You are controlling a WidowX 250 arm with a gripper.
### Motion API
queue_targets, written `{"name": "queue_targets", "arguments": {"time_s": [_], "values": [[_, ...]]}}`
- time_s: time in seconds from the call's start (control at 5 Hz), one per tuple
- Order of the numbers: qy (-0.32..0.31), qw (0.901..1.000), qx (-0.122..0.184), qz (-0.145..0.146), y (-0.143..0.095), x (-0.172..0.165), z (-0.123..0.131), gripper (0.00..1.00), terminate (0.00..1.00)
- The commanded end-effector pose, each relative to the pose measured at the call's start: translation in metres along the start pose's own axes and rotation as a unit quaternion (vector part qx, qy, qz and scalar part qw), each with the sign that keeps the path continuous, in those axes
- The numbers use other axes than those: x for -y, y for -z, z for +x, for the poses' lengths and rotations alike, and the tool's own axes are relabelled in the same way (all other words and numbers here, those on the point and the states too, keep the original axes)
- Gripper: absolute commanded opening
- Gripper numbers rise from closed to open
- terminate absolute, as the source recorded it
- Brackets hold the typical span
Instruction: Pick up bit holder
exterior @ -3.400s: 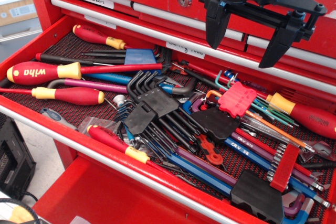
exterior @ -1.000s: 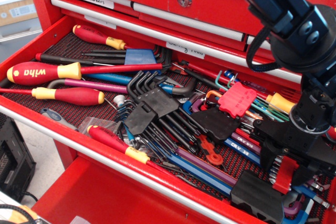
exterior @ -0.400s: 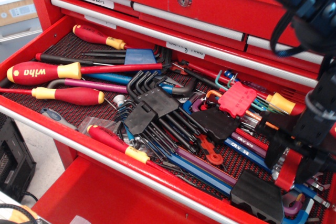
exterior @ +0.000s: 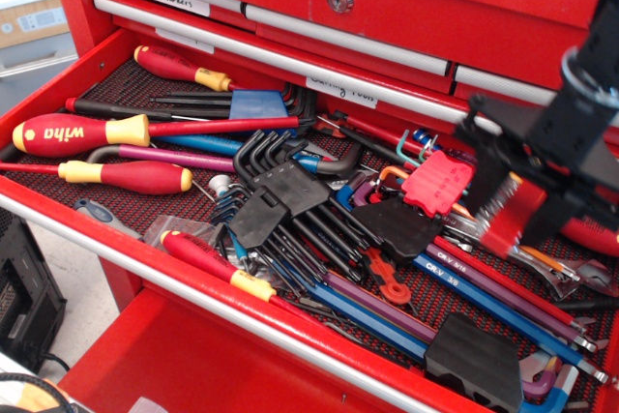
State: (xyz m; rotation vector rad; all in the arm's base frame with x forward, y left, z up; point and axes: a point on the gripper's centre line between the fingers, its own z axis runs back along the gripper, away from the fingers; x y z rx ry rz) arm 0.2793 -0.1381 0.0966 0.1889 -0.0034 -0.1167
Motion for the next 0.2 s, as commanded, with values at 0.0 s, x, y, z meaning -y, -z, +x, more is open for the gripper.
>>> {"name": "queue_targets", "arguments": {"time_s": [0.0], "values": [[0.060,0.9979,0.016,0.017,-0.0587,-0.0329,0.0118,0.00,1.00]]}}
